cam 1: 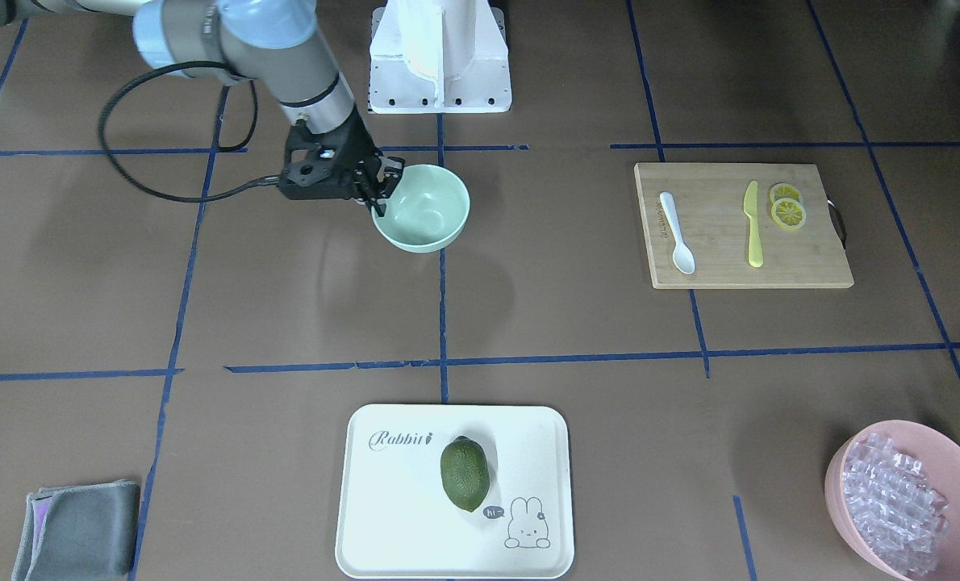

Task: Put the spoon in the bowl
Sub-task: 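Grasp the pale green bowl rim with the right gripper and slide it inward, then open the right gripper to release the green bowl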

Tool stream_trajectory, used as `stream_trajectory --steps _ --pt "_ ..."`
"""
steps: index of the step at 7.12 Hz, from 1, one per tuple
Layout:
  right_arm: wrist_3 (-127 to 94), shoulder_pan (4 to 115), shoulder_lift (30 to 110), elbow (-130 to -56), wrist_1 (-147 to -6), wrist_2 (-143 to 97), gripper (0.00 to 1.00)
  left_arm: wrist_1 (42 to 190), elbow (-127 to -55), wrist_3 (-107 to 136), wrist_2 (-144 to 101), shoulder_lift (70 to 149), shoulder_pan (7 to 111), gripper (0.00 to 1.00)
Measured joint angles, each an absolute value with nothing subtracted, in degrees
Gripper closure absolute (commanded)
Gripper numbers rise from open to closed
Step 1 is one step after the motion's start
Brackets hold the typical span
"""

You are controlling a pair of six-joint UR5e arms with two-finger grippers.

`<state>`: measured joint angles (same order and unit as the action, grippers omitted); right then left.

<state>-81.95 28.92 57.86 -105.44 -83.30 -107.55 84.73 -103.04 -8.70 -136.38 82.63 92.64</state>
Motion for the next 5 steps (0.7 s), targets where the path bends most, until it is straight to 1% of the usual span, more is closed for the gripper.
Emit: stream_trajectory --steps 3,4,5 --pt "-82.8 26.2 55.5 -99.3 -81.0 -104.9 0.96 84.7 -103.1 -8.7 -136.4 82.5 92.6 0.0" --pt "-83.0 26.0 54.9 -97.8 -80.4 -104.6 0.91 84.7 -103.1 -8.7 -136.4 82.4 92.6 0.0" --pt "-83.2 25.9 54.6 -97.1 -80.2 -104.5 0.78 84.7 -103.1 -8.7 -136.4 82.4 92.6 0.0"
